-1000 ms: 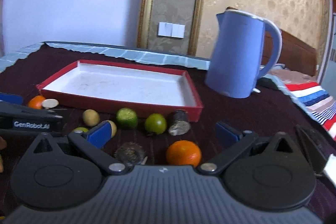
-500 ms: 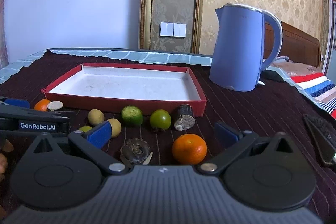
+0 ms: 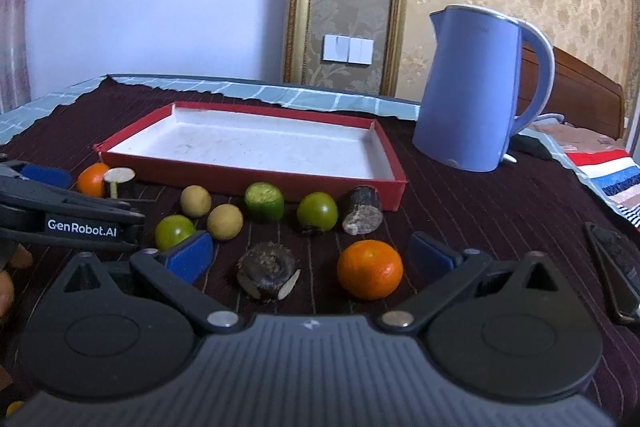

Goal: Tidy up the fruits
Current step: 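Move both grippers down toward the row of fruits beside the tray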

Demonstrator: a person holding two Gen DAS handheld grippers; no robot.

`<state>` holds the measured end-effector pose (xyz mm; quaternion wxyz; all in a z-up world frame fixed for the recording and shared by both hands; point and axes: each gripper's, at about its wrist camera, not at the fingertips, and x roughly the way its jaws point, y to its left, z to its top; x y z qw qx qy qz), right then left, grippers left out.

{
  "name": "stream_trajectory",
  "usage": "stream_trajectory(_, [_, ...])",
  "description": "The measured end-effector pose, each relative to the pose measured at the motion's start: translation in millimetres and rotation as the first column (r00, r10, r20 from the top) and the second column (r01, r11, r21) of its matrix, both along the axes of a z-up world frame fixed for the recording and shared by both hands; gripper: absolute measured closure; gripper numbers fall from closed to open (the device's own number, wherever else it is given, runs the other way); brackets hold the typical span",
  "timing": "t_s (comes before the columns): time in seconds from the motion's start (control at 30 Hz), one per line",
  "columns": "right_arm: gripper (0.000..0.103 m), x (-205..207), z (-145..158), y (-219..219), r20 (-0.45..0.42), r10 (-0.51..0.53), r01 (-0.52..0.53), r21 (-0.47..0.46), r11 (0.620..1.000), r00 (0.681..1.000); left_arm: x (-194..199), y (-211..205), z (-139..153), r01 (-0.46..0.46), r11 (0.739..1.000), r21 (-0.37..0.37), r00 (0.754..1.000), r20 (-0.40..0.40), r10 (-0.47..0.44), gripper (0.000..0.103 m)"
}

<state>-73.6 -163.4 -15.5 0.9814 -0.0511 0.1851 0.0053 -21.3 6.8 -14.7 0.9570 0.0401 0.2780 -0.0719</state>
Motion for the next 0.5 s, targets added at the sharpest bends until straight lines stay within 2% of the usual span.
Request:
stream_trajectory(0.27, [0.0,10,-13,3,-0.048,0.026,-0.026,-0.013,1.0,0.999,2,3,-5,0.005,1.0,-0.018,1.0,-0.026,-0.006,0.0])
stream_trajectory(0.33, [0.006,14,-16,3,-0.06,0.035,-0.036,-0.016,0.999,0.998,2,4,-4,0.005,1.0,-0.018,1.0,-0.023,-0.005,0.0])
stream_trajectory(0.5, [0.009,16,-18,6,-0.049,0.037,-0.04,-0.044,0.998,0.998,2,3,-4,0.007,1.0,-0.009,1.0,-0.017,-0.007,0.0])
